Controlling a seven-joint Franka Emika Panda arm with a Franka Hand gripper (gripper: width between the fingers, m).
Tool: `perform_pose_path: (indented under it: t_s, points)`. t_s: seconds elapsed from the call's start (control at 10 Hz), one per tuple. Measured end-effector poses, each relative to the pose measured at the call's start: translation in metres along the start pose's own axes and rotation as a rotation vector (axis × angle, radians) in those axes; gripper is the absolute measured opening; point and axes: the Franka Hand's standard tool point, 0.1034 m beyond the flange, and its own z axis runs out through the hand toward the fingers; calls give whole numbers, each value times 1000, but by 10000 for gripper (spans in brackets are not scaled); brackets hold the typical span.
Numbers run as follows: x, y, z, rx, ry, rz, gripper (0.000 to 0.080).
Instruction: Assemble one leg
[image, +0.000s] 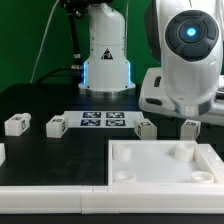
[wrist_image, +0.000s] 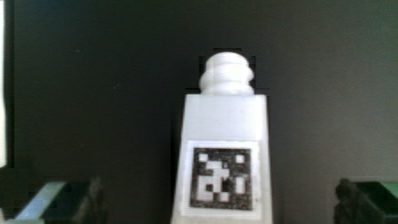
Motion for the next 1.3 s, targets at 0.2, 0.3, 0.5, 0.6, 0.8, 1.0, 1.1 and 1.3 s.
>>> perform_pose_path:
  t_s: [0.2, 0.3, 0.5, 0.6, 0.8, 1.0, 1.1, 1.3]
  points:
    - [0, 3, 7, -3, 1, 6, 649]
    - [-1, 3, 9, -7, -2, 7, 649]
    - [-1, 3, 10, -7, -2, 9, 649]
    - [-1, 3, 10, -7, -2, 9, 516]
    - [-1, 3, 10, -7, -2, 9, 378]
    - [-1, 3, 10, -7, -3, 9, 281]
    - [-1, 3, 10, -7, -3, 9, 282]
    - [-1, 3, 10, -7, -3, 9, 282]
